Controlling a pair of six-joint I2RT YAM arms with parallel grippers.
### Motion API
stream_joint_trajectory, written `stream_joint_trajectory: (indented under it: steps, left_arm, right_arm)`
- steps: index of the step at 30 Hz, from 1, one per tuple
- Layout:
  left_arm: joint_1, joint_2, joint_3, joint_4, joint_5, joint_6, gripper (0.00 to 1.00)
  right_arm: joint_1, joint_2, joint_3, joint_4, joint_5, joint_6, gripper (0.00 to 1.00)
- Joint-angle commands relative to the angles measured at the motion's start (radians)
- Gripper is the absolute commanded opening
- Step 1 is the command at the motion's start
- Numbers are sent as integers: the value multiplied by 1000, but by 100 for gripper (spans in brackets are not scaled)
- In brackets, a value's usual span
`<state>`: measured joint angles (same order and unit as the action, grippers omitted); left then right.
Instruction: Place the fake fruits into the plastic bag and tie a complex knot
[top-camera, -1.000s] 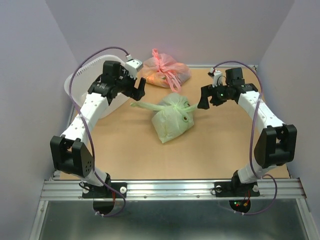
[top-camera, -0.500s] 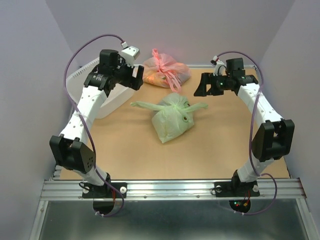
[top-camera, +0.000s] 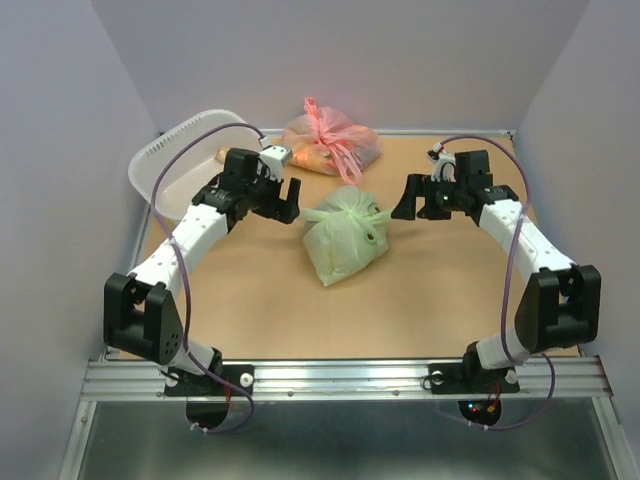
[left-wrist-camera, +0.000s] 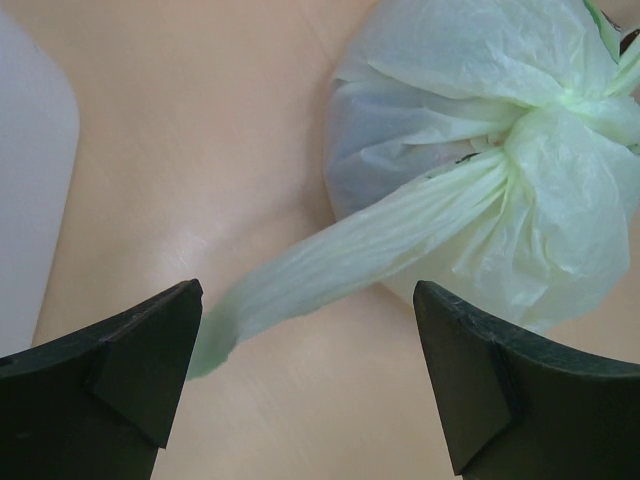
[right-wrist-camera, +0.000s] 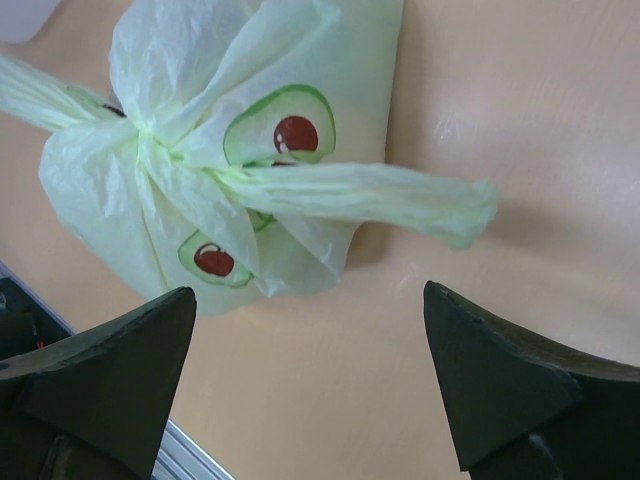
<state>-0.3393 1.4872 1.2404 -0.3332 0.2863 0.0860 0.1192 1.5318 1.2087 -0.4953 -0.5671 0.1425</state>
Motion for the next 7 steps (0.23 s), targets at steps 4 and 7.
stream_joint_trajectory:
  steps: [4, 7]
  left_arm:
    - [-4, -172, -107, 125, 7, -38, 99]
    - [-4, -215, -151, 140, 1, -29, 99]
  right_arm:
    - [13, -168, -110, 86, 65, 8, 100]
    - [14, -219, -139, 81, 73, 15, 100]
